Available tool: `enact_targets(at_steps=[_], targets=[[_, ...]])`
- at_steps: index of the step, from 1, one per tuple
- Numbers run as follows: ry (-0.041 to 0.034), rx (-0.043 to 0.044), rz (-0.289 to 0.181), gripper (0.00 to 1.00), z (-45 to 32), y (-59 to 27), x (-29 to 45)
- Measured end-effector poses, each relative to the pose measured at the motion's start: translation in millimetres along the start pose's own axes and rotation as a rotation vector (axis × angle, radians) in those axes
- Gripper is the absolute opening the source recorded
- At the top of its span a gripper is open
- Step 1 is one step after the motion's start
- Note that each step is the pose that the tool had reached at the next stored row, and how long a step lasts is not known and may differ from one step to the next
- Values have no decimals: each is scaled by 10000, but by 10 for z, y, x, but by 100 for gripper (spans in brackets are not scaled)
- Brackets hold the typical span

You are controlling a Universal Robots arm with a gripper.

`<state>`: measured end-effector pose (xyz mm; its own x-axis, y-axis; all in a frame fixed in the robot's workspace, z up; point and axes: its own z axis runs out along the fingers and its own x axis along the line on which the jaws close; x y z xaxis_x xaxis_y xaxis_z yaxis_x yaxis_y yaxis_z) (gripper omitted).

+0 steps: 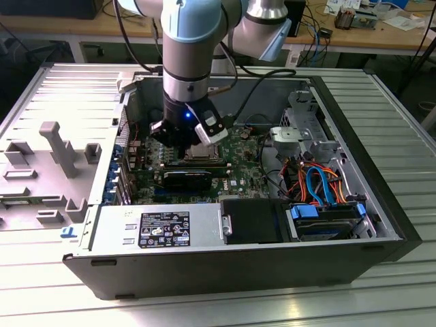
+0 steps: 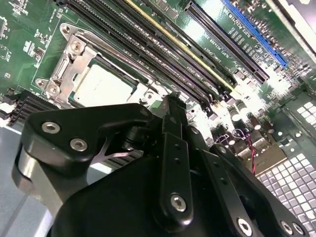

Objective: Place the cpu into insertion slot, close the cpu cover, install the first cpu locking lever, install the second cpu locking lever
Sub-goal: 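Install the second cpu locking lever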

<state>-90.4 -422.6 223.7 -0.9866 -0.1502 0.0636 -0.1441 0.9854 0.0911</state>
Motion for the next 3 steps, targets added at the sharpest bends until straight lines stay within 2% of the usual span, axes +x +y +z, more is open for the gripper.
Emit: enact_targets(at_steps=[3], targets=[[0,0,0,11,-17,2,1]])
